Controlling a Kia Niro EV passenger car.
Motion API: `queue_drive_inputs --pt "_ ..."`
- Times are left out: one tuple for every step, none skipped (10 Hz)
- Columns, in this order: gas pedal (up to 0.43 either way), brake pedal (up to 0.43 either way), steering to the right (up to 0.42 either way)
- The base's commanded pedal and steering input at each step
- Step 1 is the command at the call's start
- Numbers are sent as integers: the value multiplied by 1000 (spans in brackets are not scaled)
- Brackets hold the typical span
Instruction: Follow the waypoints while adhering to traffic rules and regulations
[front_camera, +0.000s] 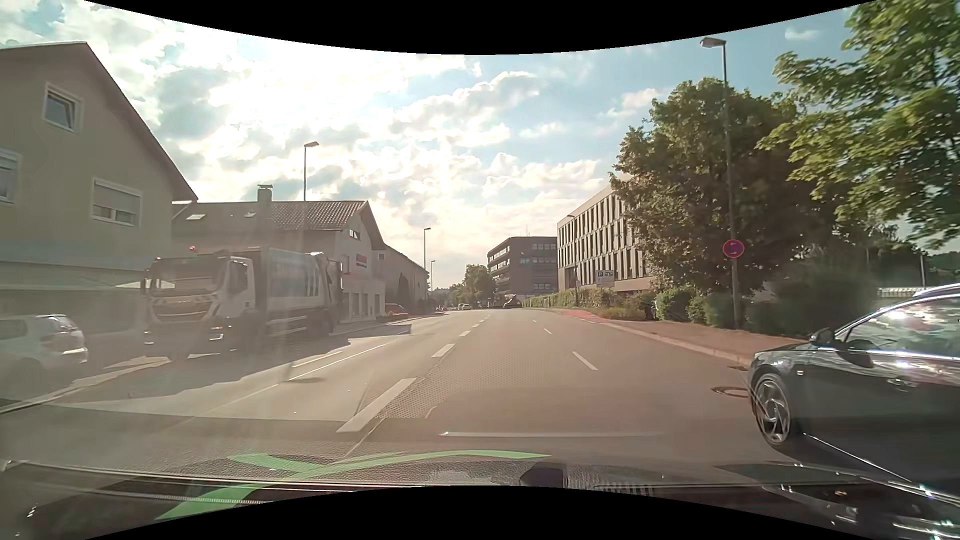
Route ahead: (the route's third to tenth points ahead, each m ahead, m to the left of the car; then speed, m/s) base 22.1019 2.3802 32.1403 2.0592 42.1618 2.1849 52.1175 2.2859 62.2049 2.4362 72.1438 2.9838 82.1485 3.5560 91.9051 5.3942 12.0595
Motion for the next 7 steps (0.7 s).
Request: queue_drive_inputs --pt "150 0 -4" --pt "130 0 -4" --pt "87 0 -3" --pt "47 0 -3" --pt "39 0 -2" --pt "39 0 1" --pt "39 0 2"
